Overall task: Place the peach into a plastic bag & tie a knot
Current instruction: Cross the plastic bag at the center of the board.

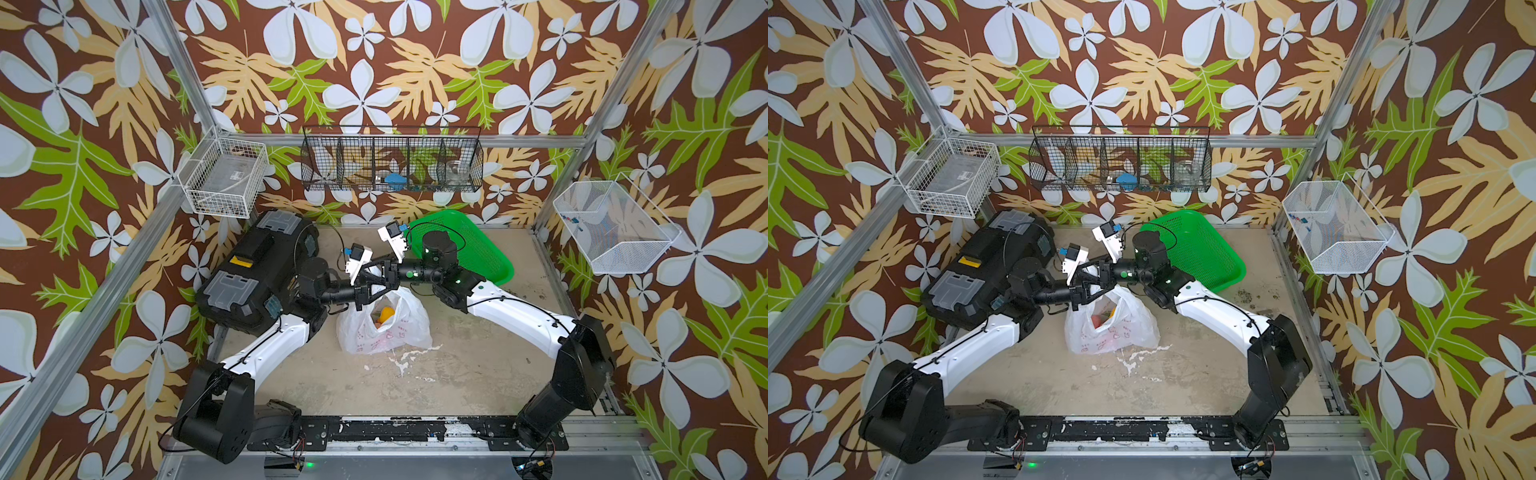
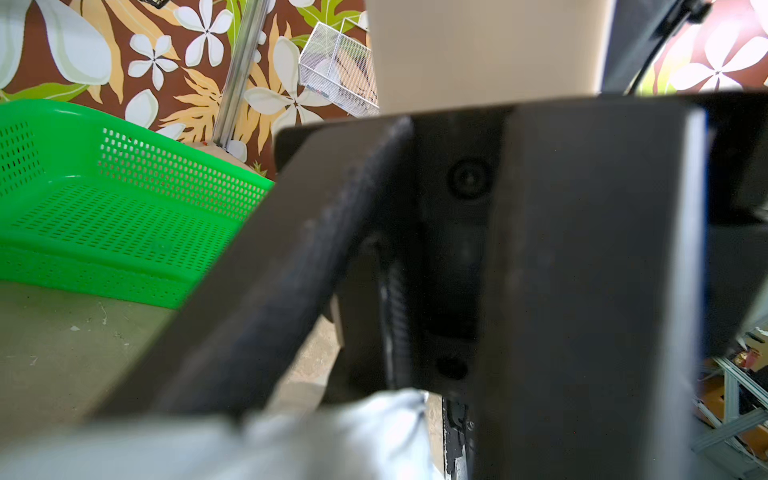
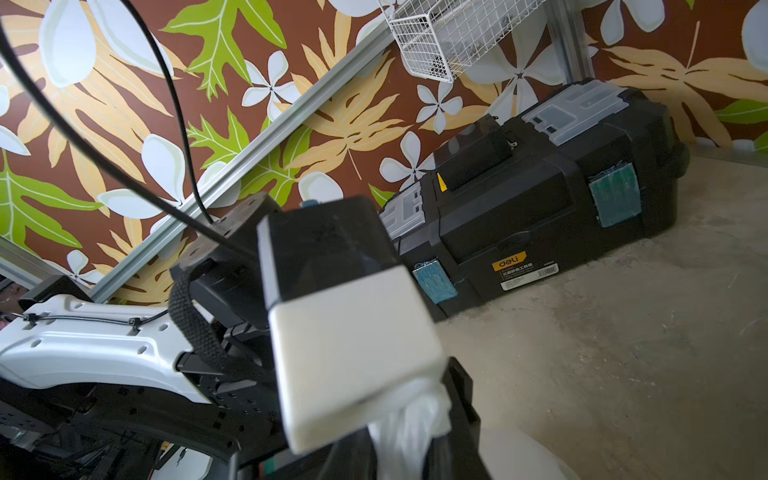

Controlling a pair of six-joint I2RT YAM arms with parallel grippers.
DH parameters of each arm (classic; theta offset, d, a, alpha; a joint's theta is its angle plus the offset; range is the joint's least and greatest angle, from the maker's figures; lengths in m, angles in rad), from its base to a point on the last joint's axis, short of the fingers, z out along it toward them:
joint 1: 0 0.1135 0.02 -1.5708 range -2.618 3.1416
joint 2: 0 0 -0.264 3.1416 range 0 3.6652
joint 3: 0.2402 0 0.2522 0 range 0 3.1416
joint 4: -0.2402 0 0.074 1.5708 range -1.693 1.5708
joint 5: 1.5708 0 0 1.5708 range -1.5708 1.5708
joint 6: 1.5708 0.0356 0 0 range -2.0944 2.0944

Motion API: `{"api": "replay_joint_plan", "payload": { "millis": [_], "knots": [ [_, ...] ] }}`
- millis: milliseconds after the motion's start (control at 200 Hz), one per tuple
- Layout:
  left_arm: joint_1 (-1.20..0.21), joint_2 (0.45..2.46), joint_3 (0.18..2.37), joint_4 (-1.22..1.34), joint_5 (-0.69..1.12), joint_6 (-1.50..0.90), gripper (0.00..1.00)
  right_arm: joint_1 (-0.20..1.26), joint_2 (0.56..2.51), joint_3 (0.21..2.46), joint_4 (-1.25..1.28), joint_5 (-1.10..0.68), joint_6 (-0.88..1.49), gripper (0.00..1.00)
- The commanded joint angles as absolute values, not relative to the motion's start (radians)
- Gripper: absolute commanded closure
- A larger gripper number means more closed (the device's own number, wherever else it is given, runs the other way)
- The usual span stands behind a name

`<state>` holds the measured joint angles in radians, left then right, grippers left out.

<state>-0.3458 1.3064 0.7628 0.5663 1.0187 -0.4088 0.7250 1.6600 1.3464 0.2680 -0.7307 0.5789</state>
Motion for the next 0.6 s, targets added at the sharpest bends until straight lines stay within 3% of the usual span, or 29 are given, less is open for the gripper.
{"api": "replay_joint_plan", "payload": {
  "millis": [0,220,470,591],
  "knots": [
    [-0.345,1.294,0.755,0.603,1.017,-0.366,1.0,0.722,1.637,1.364,0.243,-0.741,0.568,0.78],
    [-0.345,1.279,0.747,0.587,1.07,-0.321,1.0,0.658,1.547,1.398,0.089,-0.767,0.501,0.56],
    [-0.345,1.263,0.785,0.477,1.126,-0.205,1.0,0.579,1.527,1.474,-0.284,-0.701,0.409,0.51],
    [-0.345,1.278,0.828,0.41,1.14,-0.152,0.99,0.602,1.567,1.53,-0.377,-0.72,0.382,0.41]
  ]
}}
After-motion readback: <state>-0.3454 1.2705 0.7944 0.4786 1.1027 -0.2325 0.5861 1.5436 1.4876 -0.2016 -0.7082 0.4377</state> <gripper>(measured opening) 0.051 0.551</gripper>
